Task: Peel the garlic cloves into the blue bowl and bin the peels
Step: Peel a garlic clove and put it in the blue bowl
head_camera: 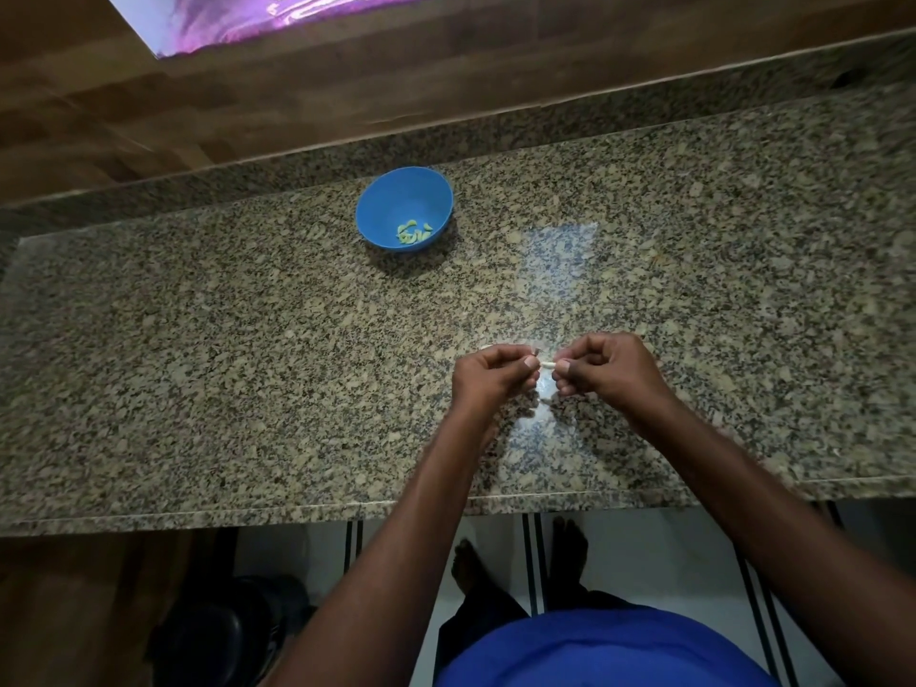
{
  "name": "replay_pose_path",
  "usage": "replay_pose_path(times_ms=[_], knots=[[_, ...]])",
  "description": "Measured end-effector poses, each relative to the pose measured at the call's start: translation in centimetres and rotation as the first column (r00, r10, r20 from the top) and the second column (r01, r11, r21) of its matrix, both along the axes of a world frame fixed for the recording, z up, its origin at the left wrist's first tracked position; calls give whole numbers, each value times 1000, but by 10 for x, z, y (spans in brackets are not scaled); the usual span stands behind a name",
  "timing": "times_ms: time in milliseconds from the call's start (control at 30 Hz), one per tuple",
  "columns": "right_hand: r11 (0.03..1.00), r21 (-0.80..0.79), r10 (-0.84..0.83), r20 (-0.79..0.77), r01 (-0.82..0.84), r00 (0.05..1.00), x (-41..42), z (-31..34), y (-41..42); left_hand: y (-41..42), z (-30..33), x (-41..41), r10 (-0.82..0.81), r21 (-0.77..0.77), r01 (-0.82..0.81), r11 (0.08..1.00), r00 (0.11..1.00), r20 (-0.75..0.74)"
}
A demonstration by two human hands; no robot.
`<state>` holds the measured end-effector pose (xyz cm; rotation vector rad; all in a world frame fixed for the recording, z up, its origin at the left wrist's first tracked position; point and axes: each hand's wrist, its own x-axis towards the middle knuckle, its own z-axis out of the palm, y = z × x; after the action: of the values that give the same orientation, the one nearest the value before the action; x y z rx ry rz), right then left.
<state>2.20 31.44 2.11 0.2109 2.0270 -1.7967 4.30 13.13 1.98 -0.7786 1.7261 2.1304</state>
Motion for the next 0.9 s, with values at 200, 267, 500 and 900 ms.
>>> replay_pose_path(times_ms=[200, 267, 500, 900], knots=[[991, 131, -18, -109, 32, 994, 3, -5, -4, 0, -8, 1, -190, -567, 111, 816, 978, -82], [987, 149, -36, -131, 55, 991, 3, -6, -6, 1, -9, 0, -260, -641, 158, 751, 963, -67], [979, 154, -106, -176, 134, 979, 6, -7, -9, 3, -6, 3, -214, -454, 165, 876, 975, -60], [985, 27, -165, -98, 169, 981, 8, -2, -6, 11, 3, 3, -97, -47, 94, 994, 993, -72]])
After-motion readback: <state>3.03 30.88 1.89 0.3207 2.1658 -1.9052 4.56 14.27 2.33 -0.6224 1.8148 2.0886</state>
